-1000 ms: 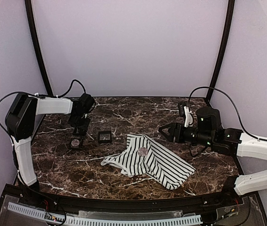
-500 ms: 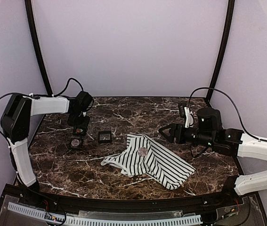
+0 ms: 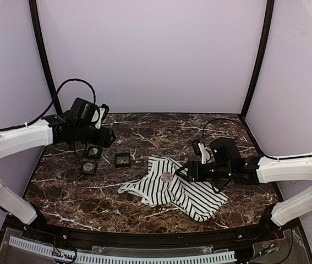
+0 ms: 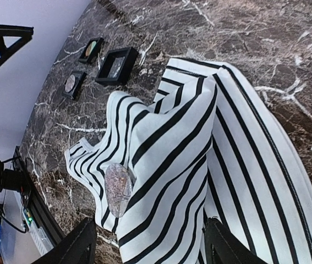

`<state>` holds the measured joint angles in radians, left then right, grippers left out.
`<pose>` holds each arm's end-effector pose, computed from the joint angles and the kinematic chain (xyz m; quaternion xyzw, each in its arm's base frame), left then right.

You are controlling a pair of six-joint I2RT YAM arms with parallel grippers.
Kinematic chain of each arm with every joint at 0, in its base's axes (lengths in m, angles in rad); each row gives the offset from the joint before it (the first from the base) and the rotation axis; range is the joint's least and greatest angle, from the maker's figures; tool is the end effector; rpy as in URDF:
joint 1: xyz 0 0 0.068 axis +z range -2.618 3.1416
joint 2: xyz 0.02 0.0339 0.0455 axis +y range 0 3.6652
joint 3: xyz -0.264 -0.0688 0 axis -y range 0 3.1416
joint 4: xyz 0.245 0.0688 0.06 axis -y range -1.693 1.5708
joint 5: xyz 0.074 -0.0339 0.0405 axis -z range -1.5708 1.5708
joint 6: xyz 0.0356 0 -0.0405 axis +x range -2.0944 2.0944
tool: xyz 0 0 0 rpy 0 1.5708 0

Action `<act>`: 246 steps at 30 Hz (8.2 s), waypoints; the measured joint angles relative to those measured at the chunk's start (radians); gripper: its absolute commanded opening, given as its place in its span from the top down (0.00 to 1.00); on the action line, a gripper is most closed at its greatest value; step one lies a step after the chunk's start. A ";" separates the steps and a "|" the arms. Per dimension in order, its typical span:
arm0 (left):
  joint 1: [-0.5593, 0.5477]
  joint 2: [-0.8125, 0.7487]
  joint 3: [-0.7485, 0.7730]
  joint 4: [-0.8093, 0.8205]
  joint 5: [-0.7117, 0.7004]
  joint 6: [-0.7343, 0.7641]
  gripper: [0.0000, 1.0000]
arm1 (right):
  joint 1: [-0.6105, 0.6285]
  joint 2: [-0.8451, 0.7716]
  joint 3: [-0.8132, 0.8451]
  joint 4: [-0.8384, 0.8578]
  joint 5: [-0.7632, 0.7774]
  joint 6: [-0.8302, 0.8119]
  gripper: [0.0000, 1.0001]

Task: Remove the brooch from the garment

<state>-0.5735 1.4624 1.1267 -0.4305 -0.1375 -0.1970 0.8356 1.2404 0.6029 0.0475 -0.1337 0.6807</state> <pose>0.2725 -0.1702 0.2761 0.1454 0.9068 -0.0882 0.3857 0.1694 0.1944 0.2048 -0.0995 0.8751 0.3659 0.3007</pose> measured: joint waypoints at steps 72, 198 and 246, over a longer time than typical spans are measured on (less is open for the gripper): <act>-0.452 0.220 -0.080 0.377 0.234 -0.064 0.80 | -0.005 0.173 0.001 0.327 -0.371 0.122 1.00; -0.402 -0.073 -0.193 0.670 0.561 -0.147 0.99 | -0.021 0.172 0.063 0.742 -0.597 0.189 1.00; -0.406 -0.034 -0.212 0.684 0.525 -0.235 0.99 | 0.079 0.051 0.069 0.254 -0.365 -0.087 0.76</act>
<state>-0.9791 1.4284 0.9150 0.2535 0.3874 -0.4324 0.9146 1.2919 0.6716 0.3016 -0.4984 0.5938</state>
